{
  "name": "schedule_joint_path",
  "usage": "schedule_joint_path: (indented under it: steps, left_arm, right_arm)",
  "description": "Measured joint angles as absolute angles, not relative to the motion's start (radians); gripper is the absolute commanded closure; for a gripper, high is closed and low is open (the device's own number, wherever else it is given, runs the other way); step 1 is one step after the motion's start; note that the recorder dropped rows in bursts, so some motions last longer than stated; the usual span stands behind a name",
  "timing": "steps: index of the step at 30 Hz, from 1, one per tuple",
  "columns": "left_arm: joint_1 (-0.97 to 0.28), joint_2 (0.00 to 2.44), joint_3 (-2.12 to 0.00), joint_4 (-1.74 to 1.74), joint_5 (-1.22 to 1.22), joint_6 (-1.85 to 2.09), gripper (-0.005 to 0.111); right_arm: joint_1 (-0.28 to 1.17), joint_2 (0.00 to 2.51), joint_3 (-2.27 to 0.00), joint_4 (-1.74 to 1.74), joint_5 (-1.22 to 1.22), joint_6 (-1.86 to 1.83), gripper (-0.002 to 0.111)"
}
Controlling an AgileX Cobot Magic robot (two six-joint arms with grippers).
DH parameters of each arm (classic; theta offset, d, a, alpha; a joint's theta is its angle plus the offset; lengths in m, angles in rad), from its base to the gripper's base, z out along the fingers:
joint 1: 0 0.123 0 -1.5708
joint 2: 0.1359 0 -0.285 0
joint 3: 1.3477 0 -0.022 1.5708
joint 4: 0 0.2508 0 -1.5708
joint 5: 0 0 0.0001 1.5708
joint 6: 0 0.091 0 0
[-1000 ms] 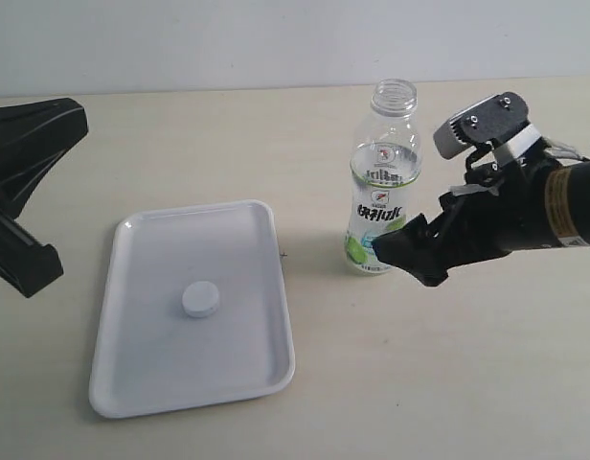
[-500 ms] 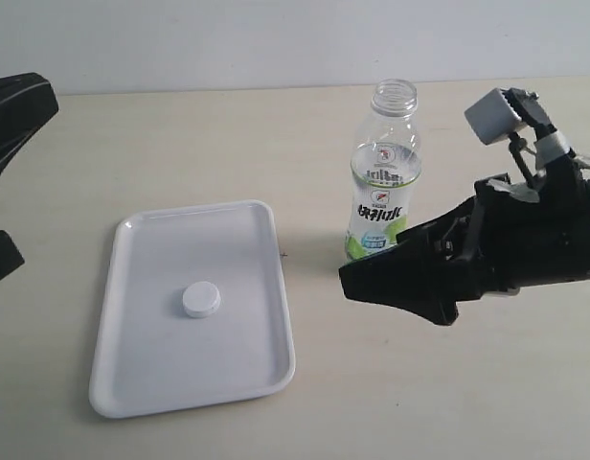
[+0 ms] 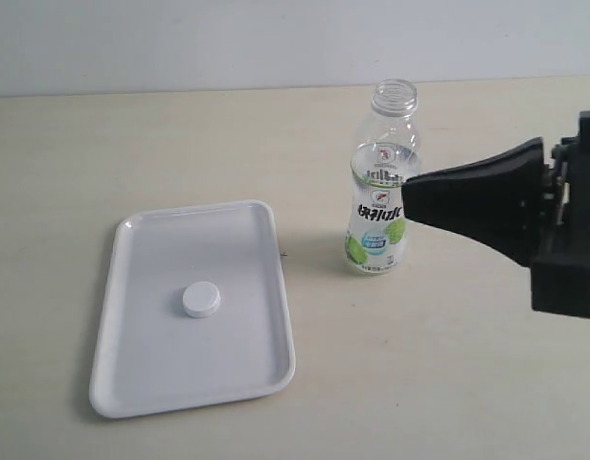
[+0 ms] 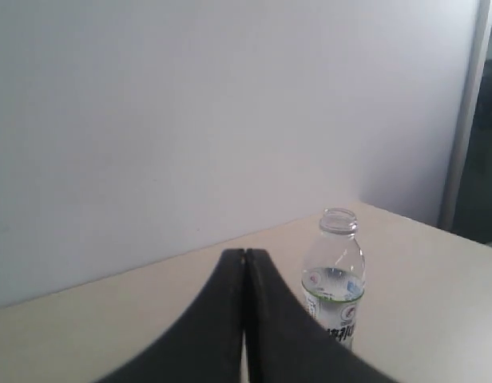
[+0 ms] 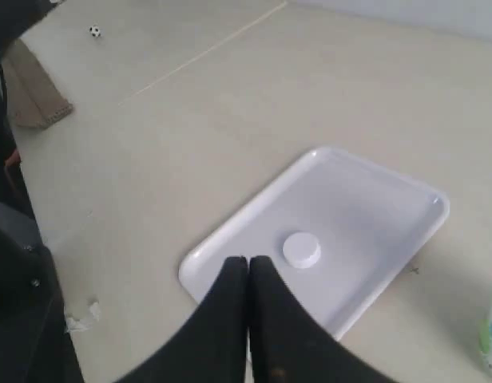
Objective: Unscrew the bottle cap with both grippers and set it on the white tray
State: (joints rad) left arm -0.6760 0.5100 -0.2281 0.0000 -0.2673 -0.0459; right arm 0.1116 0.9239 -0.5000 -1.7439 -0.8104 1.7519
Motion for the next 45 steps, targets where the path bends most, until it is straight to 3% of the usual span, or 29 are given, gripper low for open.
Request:
schedule_joint_path:
  steps: [11,20,40,45]
  left_arm:
    - [-0.676,0.190,-0.120,0.000,-0.218,-0.134,0.107]
    - [-0.676,0.174,-0.005,0.000,-0.206,-0.169,0.107]
    - [-0.676,0.174,-0.003,0.000,-0.131,-0.172,0.107]
    - [-0.676,0.174,-0.003,0.000,-0.131,-0.172,0.107]
  right_arm:
    - [0.112,0.594,-0.320,-1.747,-0.619,1.791,0.108]
    - [0.112,0.532,-0.278,-1.748,-0.642,1.835,0.108]
    - [0.112,0.532,-0.278,-1.748,-0.684,1.828,0.108]
    - [0.090,0.478,-0.270,-1.715,-0.483,1.752,0.108]
